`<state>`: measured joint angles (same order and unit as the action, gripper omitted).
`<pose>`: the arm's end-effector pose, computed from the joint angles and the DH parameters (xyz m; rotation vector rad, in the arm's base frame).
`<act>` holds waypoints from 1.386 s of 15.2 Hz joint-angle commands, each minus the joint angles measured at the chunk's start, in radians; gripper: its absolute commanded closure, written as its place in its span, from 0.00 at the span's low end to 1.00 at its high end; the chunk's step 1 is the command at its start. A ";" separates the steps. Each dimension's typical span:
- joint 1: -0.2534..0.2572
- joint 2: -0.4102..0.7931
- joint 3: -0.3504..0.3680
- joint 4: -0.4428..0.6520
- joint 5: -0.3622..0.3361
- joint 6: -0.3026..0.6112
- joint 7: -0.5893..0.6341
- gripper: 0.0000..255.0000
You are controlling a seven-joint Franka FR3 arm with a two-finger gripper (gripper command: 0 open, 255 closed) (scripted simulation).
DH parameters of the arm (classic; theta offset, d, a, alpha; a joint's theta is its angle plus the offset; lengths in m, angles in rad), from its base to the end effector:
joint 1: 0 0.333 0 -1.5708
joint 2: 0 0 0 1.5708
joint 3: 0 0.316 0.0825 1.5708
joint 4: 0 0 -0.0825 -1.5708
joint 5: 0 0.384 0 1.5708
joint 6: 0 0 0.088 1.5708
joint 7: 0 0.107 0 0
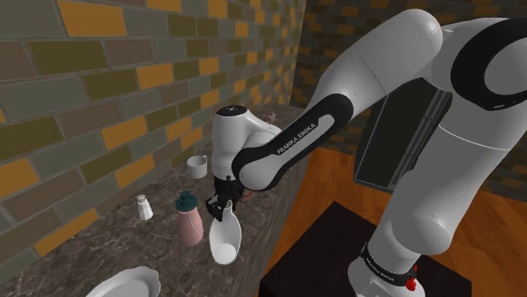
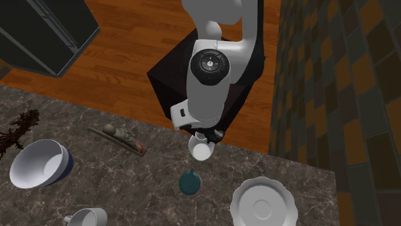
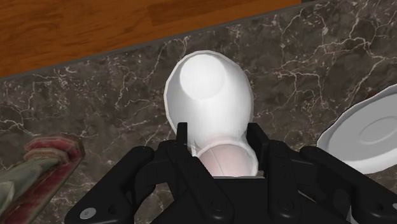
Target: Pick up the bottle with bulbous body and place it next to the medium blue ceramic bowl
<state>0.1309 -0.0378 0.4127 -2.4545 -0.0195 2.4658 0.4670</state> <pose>0.4110 0.2479 0.3151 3.1351 0.1437 0.0840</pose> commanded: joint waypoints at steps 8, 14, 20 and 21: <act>0.004 -0.065 -0.004 0.026 0.039 -0.087 -0.030 1.00; 0.007 -0.120 -0.012 0.061 0.065 -0.173 -0.051 1.00; 0.010 -0.165 -0.021 0.104 0.082 -0.259 -0.067 1.00; 0.010 -0.172 -0.022 0.112 0.084 -0.273 -0.069 1.00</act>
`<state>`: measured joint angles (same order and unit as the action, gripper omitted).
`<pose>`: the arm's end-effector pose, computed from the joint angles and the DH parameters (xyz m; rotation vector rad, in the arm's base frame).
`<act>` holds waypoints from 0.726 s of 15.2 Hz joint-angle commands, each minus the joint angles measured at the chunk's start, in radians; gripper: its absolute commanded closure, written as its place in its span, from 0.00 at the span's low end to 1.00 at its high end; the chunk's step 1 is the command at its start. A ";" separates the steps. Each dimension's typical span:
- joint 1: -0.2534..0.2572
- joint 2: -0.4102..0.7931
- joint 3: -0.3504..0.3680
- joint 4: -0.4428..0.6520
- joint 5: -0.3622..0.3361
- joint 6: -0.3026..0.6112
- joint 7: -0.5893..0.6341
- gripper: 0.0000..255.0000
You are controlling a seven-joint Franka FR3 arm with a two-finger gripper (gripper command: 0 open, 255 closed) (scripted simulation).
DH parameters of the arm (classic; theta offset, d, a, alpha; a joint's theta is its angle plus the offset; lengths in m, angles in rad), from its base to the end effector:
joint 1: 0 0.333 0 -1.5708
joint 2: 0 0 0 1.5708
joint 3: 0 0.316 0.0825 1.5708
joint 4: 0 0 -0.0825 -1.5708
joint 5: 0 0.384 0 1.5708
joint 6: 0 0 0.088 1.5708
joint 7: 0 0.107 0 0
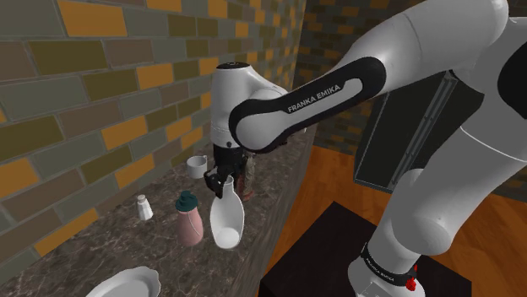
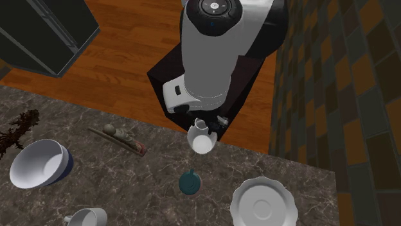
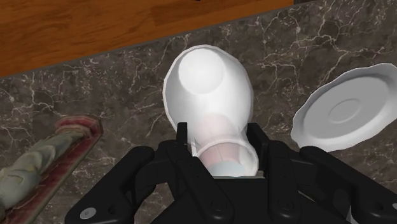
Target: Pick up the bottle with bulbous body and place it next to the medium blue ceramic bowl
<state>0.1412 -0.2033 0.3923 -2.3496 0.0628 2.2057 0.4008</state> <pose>0.4106 0.2479 0.4102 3.1346 0.1427 0.0823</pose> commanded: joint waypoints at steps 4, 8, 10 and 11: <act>0.001 -0.030 -0.008 0.041 0.009 -0.069 -0.010 1.00; 0.001 -0.050 -0.013 0.078 0.014 -0.125 -0.015 1.00; 0.001 -0.058 -0.016 0.097 0.016 -0.153 -0.018 1.00; 0.001 -0.062 -0.018 0.107 0.016 -0.167 -0.019 1.00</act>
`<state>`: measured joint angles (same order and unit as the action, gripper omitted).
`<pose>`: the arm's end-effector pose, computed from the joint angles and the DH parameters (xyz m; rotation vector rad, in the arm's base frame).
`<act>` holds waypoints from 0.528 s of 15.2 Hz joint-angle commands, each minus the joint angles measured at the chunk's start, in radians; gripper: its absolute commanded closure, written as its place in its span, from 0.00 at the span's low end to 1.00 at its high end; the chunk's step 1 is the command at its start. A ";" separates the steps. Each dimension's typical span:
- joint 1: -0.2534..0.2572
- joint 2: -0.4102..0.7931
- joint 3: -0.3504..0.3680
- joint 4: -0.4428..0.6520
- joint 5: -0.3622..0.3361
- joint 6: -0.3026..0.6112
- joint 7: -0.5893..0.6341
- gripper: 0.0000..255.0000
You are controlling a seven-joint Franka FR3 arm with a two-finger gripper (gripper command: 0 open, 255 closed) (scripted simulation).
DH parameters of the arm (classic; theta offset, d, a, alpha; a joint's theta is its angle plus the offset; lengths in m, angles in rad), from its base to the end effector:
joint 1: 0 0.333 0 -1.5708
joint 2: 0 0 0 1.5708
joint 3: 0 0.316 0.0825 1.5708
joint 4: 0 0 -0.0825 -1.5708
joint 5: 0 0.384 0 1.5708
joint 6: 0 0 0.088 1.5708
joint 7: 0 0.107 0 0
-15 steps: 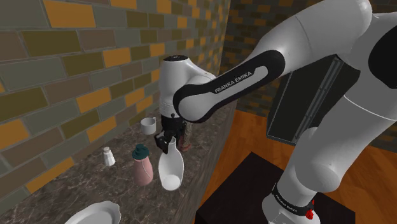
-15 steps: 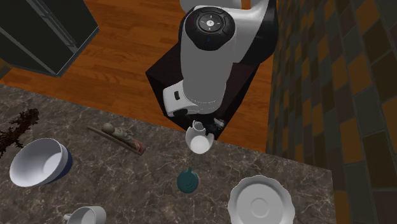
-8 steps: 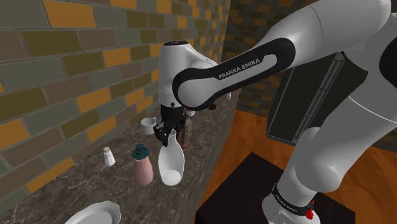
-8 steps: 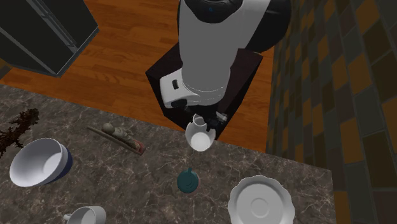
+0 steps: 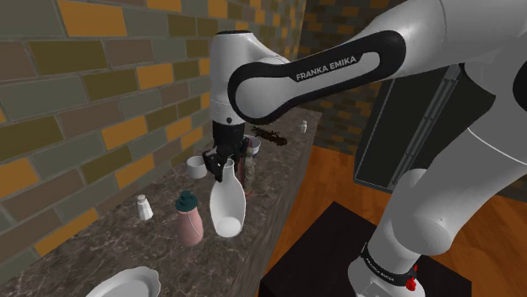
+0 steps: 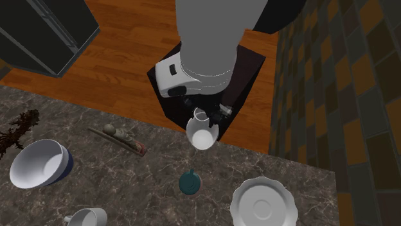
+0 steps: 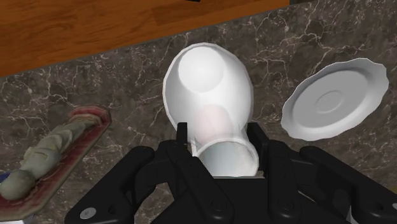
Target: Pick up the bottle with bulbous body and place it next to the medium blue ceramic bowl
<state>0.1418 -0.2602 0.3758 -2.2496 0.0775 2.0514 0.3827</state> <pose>0.4114 0.2475 0.4683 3.1345 0.1430 0.0822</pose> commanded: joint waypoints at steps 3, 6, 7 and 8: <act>0.000 -0.015 -0.005 0.039 0.003 -0.054 -0.003 1.00; -0.001 -0.023 -0.008 0.072 0.004 -0.095 -0.005 1.00; -0.001 -0.025 -0.010 0.084 0.004 -0.108 -0.006 1.00; -0.001 -0.027 -0.011 0.096 0.004 -0.122 -0.006 1.00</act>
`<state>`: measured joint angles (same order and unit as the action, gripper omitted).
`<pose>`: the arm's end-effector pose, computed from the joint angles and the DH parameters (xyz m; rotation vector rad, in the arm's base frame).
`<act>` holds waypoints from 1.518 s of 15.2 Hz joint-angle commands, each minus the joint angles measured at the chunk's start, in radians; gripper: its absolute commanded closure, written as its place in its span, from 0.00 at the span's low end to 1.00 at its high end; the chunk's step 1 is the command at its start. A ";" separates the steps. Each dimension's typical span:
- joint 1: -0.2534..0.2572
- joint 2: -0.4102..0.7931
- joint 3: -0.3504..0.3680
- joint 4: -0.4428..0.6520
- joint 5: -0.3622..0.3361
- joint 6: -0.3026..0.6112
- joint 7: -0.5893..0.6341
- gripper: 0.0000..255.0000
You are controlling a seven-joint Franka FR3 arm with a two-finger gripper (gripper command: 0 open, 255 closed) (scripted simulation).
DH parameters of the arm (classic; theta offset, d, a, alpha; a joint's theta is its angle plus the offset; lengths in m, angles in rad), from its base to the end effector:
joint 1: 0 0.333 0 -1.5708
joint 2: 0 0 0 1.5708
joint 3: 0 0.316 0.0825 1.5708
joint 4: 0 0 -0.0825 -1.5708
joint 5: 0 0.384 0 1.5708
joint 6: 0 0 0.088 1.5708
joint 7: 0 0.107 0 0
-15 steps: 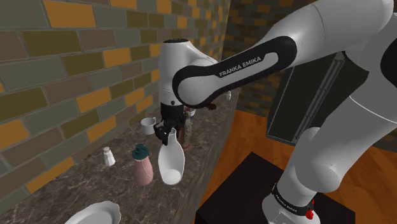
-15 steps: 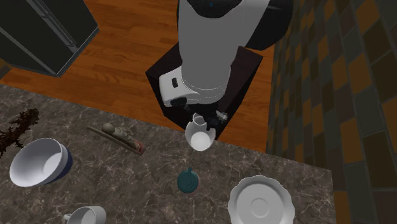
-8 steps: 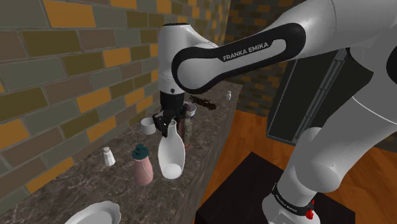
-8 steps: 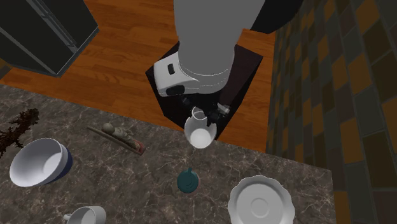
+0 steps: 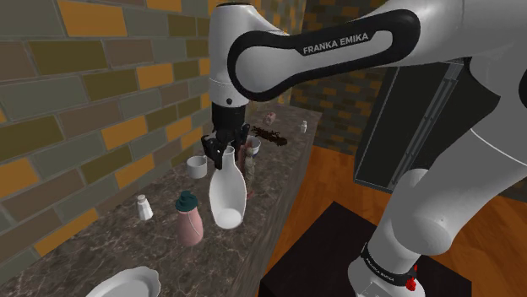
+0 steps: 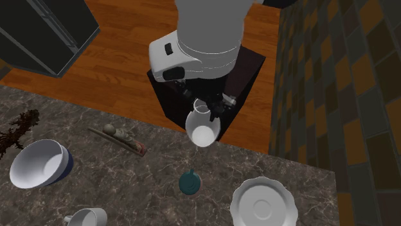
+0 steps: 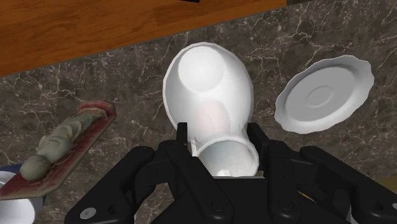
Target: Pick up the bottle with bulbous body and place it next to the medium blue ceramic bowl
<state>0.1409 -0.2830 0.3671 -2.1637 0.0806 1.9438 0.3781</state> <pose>0.4112 0.2482 0.5099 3.1345 0.1429 0.0824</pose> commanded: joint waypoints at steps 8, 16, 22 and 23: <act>-0.003 -0.011 -0.010 0.111 -0.001 -0.122 -0.004 1.00; -0.007 -0.004 -0.014 0.226 -0.006 -0.229 -0.003 1.00; -0.010 0.012 -0.016 0.322 -0.012 -0.310 0.001 1.00; -0.011 0.016 -0.016 0.339 -0.014 -0.324 0.001 1.00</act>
<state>0.1303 -0.2683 0.3512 -1.8374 0.0674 1.6313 0.3784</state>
